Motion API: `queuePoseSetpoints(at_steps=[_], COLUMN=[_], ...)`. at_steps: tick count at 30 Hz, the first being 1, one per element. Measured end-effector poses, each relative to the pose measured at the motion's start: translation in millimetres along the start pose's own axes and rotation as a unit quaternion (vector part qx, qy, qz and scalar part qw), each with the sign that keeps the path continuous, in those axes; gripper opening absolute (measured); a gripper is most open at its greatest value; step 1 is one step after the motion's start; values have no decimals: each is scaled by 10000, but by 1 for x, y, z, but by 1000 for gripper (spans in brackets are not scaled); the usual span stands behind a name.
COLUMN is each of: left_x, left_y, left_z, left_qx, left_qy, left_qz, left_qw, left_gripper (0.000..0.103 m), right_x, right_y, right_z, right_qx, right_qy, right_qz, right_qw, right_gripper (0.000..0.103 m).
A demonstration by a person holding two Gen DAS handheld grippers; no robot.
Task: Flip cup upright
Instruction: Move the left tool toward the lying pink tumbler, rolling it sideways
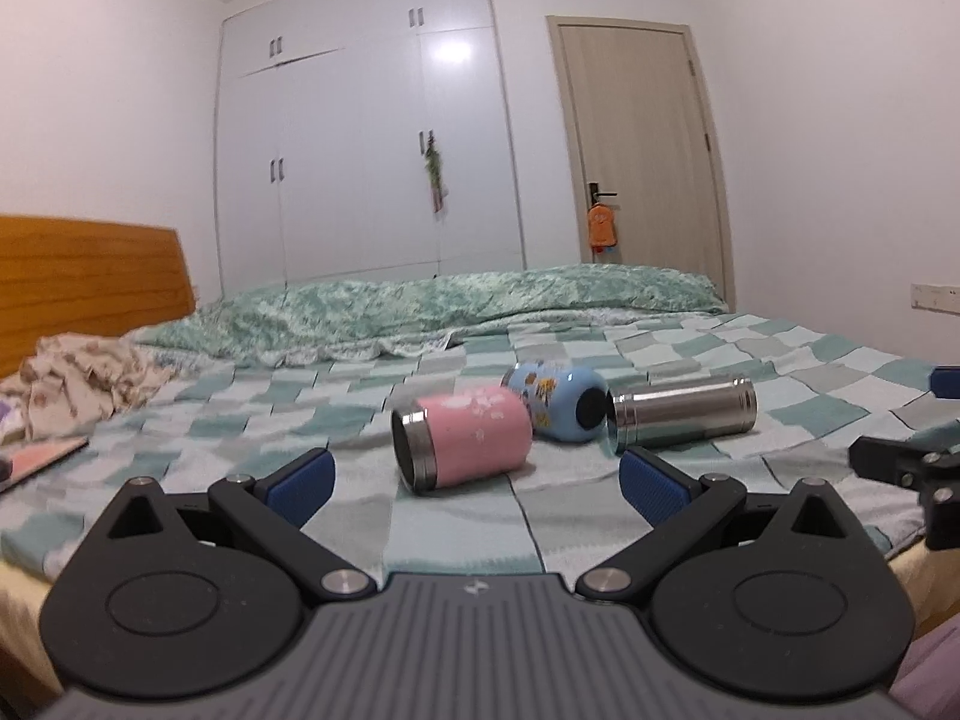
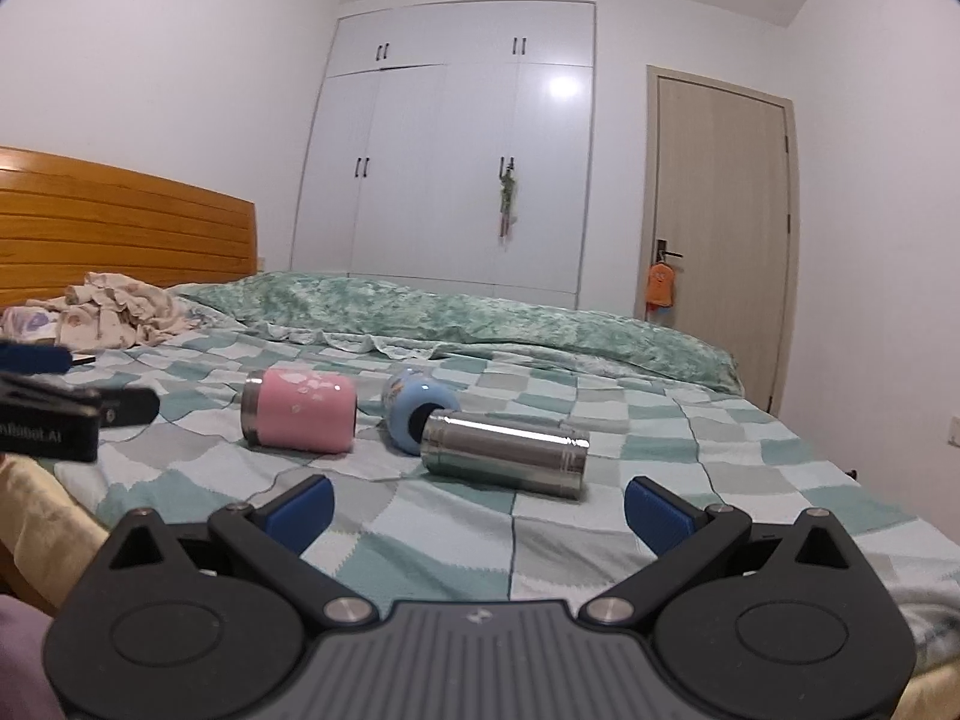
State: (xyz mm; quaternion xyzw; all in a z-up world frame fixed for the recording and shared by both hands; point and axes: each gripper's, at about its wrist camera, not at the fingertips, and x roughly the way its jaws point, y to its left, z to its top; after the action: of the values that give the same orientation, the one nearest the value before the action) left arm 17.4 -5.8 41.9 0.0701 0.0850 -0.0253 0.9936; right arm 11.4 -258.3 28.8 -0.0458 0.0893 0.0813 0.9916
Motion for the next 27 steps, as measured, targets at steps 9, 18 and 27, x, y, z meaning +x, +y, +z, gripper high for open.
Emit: queuePoseSetpoints(at_steps=[9,18,27], left_x=[28,70,116], left_y=[-3,-1,-4], left_z=[32,43,44], left_qx=[902,1903,2697], left_qy=[75,336,497], left_qz=[82,160,94], left_qw=[9959,9810,9616], left_gripper=[103,103,103], right_x=[39,87,137], right_y=[5,13,21], right_z=[22,43,55], right_qx=[-85,-75,-44], right_qy=[-8,130,327], right_qz=[221,434,570], right_qw=[9997,9989,9978], right_gripper=[103,103,103])
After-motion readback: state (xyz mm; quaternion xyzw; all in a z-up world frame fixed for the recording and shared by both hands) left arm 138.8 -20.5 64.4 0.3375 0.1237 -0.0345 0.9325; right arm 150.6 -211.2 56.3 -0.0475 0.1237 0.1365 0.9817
